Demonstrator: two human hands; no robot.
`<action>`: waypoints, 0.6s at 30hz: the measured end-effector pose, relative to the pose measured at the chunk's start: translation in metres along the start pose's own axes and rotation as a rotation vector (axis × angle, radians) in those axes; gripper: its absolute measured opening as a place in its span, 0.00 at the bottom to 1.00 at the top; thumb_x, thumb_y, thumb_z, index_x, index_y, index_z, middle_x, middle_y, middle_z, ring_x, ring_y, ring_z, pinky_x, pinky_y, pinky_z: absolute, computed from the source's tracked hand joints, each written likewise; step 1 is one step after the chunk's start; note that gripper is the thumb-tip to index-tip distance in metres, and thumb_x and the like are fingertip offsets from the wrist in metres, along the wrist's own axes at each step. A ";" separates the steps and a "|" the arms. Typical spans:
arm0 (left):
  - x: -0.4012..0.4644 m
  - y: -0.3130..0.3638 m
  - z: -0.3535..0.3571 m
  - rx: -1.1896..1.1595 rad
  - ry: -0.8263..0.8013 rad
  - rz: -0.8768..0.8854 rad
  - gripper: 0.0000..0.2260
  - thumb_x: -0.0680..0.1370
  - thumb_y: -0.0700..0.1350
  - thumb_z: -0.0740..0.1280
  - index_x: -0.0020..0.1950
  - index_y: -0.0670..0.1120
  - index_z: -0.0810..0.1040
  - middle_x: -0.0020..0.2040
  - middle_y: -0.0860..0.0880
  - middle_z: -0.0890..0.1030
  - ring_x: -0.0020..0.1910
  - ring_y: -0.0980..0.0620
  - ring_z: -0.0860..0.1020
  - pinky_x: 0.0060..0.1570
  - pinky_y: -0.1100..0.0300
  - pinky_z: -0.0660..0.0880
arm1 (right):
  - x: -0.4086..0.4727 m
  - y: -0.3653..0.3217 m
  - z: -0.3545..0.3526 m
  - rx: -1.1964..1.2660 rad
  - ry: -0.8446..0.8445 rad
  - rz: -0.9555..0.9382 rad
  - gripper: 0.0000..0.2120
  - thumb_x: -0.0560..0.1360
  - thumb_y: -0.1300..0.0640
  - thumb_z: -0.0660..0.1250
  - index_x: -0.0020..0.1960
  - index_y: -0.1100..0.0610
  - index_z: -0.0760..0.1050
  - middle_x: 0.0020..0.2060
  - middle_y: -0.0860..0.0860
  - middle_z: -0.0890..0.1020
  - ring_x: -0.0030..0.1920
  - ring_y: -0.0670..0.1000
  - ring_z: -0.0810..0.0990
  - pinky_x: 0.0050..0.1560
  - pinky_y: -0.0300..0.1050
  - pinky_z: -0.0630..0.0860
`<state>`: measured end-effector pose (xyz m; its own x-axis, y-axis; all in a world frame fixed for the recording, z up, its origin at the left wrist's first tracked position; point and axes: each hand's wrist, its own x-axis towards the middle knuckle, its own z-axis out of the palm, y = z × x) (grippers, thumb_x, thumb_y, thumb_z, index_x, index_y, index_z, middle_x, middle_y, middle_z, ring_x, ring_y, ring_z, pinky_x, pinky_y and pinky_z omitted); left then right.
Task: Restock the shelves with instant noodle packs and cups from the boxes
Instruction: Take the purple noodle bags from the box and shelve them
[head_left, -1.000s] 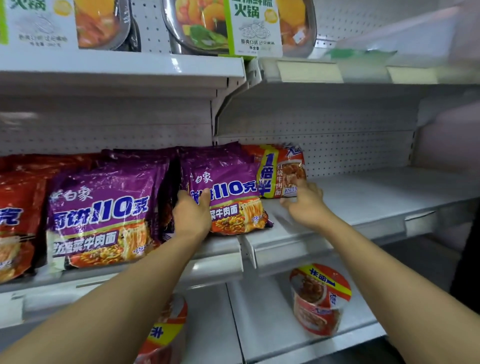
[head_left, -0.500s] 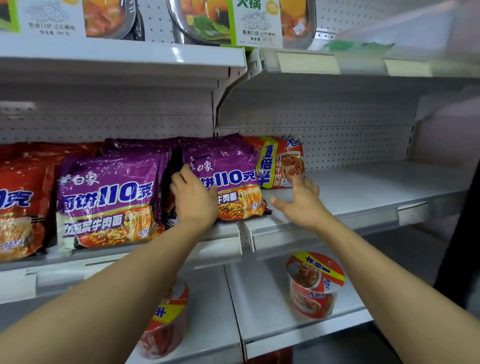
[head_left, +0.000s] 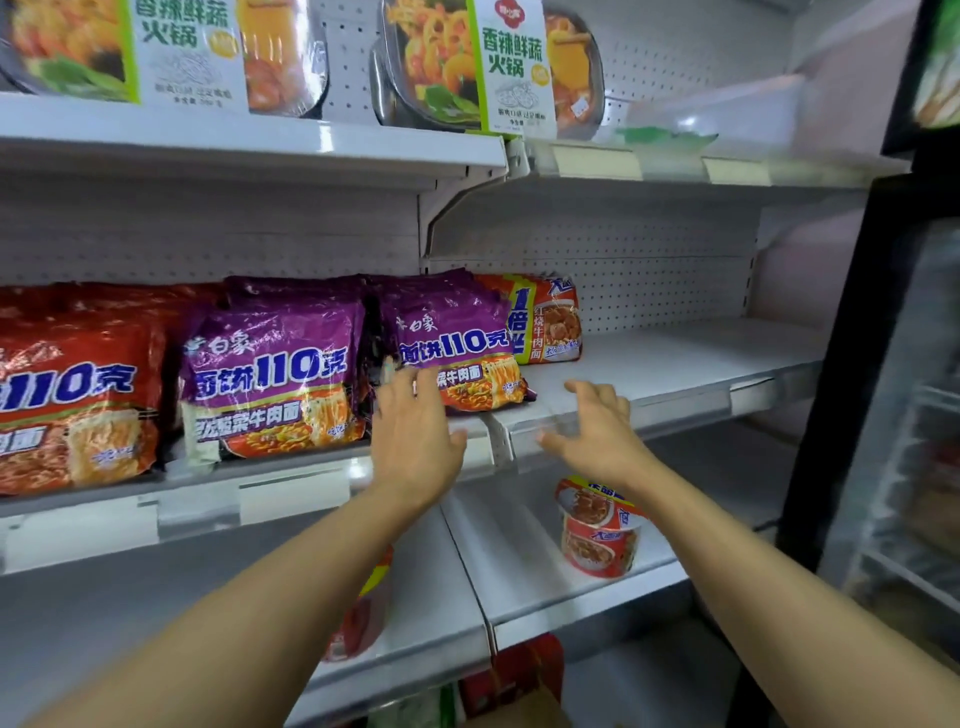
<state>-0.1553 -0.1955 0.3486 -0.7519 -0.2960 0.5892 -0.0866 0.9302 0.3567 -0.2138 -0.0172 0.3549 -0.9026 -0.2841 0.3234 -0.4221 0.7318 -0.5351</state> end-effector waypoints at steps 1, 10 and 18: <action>-0.008 -0.001 -0.001 -0.001 -0.020 0.024 0.30 0.75 0.47 0.69 0.73 0.44 0.60 0.71 0.43 0.62 0.69 0.43 0.61 0.67 0.51 0.64 | -0.009 -0.002 0.001 -0.003 -0.003 0.012 0.36 0.75 0.48 0.68 0.76 0.54 0.54 0.73 0.54 0.57 0.73 0.56 0.53 0.71 0.54 0.58; -0.082 -0.025 -0.005 -0.064 -0.291 0.134 0.29 0.75 0.48 0.69 0.73 0.45 0.61 0.70 0.44 0.65 0.69 0.43 0.62 0.65 0.48 0.66 | -0.095 -0.007 0.034 -0.090 -0.034 0.181 0.36 0.73 0.46 0.69 0.74 0.54 0.57 0.71 0.57 0.59 0.72 0.60 0.56 0.71 0.55 0.60; -0.157 -0.060 -0.001 -0.168 -0.511 0.119 0.32 0.76 0.50 0.69 0.75 0.46 0.58 0.72 0.45 0.63 0.70 0.44 0.60 0.68 0.53 0.61 | -0.180 -0.010 0.074 -0.053 -0.097 0.303 0.35 0.73 0.47 0.69 0.74 0.54 0.57 0.69 0.57 0.60 0.70 0.60 0.57 0.70 0.53 0.61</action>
<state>-0.0315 -0.2053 0.2354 -0.9753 -0.0087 0.2206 0.0925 0.8910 0.4444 -0.0535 -0.0196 0.2445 -0.9914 -0.1045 0.0786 -0.1306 0.8227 -0.5532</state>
